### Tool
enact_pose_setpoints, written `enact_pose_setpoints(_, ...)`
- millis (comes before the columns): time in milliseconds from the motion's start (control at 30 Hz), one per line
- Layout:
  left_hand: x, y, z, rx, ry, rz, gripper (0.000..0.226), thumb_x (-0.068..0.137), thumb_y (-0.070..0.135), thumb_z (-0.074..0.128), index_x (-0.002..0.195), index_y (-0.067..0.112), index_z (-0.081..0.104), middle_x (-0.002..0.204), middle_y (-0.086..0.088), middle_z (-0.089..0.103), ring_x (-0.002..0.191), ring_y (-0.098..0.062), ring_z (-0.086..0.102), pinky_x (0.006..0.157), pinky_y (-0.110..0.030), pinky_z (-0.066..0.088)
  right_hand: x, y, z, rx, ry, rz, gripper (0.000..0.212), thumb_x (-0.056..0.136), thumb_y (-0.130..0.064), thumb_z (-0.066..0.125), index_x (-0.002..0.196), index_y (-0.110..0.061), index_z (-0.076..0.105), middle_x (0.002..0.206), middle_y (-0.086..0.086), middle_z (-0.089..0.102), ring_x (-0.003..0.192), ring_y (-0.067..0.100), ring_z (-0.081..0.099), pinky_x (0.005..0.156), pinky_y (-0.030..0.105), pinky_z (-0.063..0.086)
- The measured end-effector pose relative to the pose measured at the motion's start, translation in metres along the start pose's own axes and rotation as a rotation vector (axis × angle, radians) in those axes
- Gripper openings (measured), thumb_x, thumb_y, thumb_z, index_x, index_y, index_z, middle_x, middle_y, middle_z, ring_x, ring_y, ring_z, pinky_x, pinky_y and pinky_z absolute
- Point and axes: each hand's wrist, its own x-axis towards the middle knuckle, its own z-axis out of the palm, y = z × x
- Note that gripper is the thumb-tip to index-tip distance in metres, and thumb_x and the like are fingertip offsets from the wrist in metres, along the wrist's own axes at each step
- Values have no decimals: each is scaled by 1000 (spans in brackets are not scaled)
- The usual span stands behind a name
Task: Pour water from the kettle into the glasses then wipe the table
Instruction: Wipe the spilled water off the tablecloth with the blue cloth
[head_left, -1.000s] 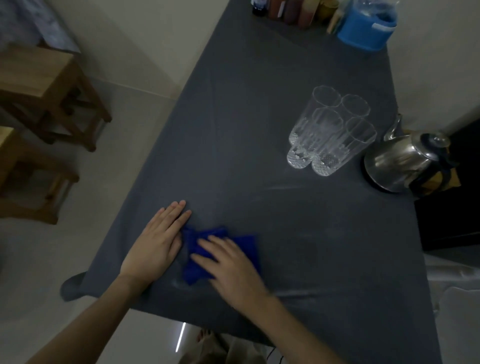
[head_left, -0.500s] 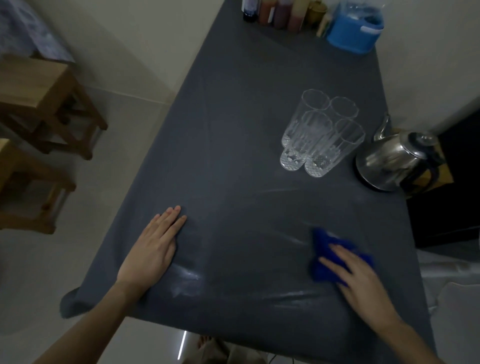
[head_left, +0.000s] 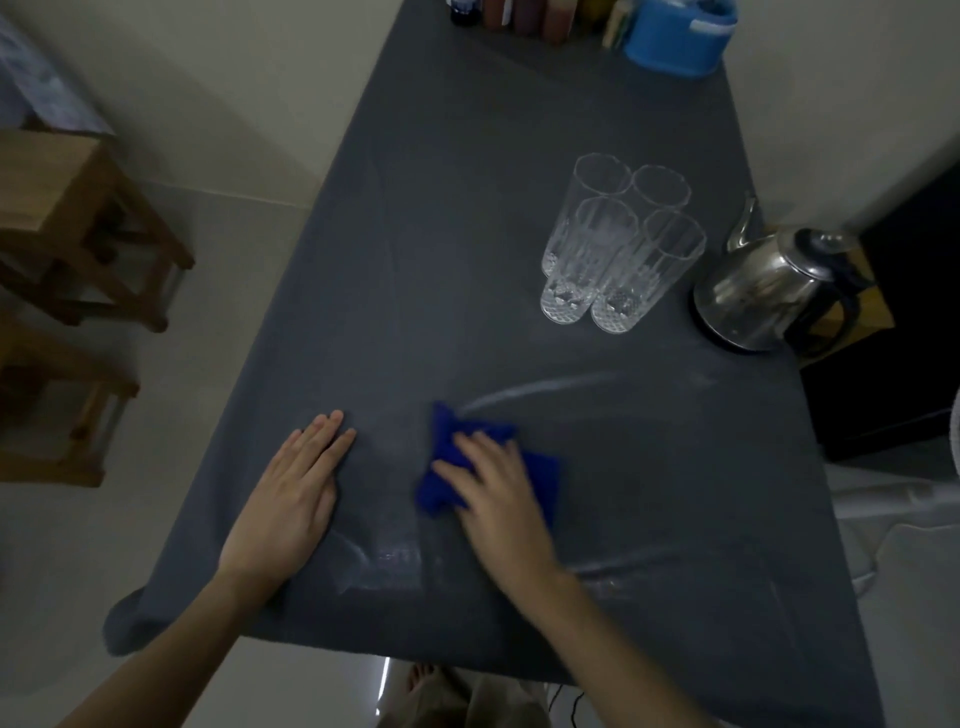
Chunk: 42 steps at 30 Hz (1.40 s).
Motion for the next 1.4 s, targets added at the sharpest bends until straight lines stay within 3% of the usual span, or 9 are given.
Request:
enact_pose_setpoints(200, 1, -3, 2, -2, -25, 0, 54, 95, 29, 26, 146, 13, 35, 155, -5, 27, 144, -17, 20, 121, -28, 3, -36, -21, 7, -129, -187, -299, 44, 88, -20, 41, 130, -25, 52, 145, 4, 45, 134, 24, 39, 114, 44, 28)
enact_pose_setpoints(300, 0, -2, 1, -12, -21, -1, 53, 96, 29, 26, 146, 13, 35, 155, -4, 28, 144, -20, 23, 121, -31, 5, -61, 32, -20, -237, -144, -293, 51, 78, -21, 55, 128, -28, 54, 141, 2, 51, 128, 21, 48, 108, 42, 35)
enact_pose_setpoints(400, 1, 1, 0, -20, -16, -8, 53, 96, 28, 26, 144, 11, 38, 154, -5, 30, 143, -20, 25, 121, -29, 4, -85, 103, -59, -342, -115, -103, 73, 60, -19, 70, 130, -26, 51, 136, 6, 55, 123, 26, 50, 102, 43, 33)
enact_pose_setpoints(567, 1, 2, -1, -17, -19, -1, 52, 95, 27, 28, 143, 9, 41, 153, -7, 32, 142, -19, 26, 120, -26, 1, -104, 188, -113, -278, -4, 415, 46, 93, -33, 38, 133, -16, 53, 139, 15, 49, 127, 33, 46, 107, 51, 33)
enact_pose_setpoints(733, 2, 0, 0, -19, -6, -1, 54, 100, 35, 20, 144, 12, 39, 155, -6, 30, 143, -19, 26, 121, -29, 5, -48, 182, -81, -103, 358, 695, 31, 98, -10, 47, 125, -3, 59, 139, 20, 49, 133, 35, 38, 117, 50, 17)
enact_pose_setpoints(1000, -1, -3, 2, -24, -5, 7, 52, 99, 32, 24, 146, 14, 35, 157, -3, 26, 146, -16, 20, 121, -33, 8, 34, 32, 1, 99, 159, 260, 38, 77, -3, 65, 115, -7, 66, 129, 13, 60, 125, 32, 50, 116, 37, 13)
enact_pose_setpoints(1133, 0, -3, 1, -19, -28, 6, 53, 96, 28, 28, 146, 13, 36, 156, -5, 27, 145, -15, 20, 121, -27, 2, 7, -33, 20, 12, -52, -125, 41, 81, -12, 49, 119, -12, 65, 135, 9, 57, 129, 28, 48, 113, 46, 28)
enact_pose_setpoints(1300, 1, -3, 1, -16, -22, -2, 60, 101, 41, 11, 146, 10, 35, 156, -5, 27, 144, -18, 23, 121, -27, 3, -55, 10, -4, -205, -305, -656, 38, 100, -12, 36, 136, -19, 48, 151, 7, 37, 140, 24, 31, 118, 39, 17)
enact_pose_setpoints(1400, 1, -2, 2, -22, -13, 1, 59, 101, 39, 12, 144, 9, 38, 155, -5, 29, 143, -20, 26, 121, -30, 7, -72, 78, -35, -217, -211, -591, 38, 97, -10, 47, 133, -20, 52, 149, 7, 40, 138, 24, 36, 116, 41, 25)
